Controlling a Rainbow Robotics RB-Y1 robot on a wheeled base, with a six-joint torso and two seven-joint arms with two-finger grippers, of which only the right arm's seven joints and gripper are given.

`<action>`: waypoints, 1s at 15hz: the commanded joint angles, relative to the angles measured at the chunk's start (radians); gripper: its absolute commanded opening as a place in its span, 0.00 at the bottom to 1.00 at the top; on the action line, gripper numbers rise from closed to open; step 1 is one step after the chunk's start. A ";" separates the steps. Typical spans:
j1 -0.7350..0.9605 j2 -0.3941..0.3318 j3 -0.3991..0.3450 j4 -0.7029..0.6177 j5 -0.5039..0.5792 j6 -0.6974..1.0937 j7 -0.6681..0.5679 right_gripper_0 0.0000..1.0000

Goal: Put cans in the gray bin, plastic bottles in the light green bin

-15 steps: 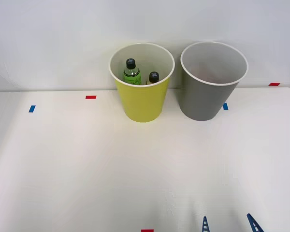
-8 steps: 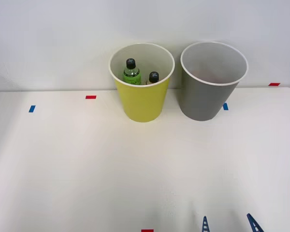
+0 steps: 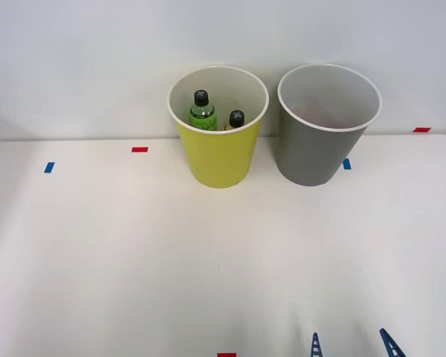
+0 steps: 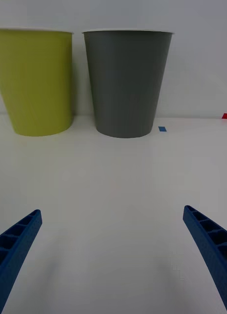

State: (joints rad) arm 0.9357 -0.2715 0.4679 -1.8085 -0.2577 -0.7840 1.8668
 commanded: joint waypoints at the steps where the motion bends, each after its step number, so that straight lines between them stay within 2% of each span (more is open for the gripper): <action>1: 0.000 0.000 0.000 0.000 0.000 0.000 0.000 1.00; 15: 0.000 0.000 0.000 0.000 0.000 0.000 0.000 1.00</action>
State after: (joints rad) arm 0.9357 -0.2715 0.4679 -1.8085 -0.2577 -0.7840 1.8668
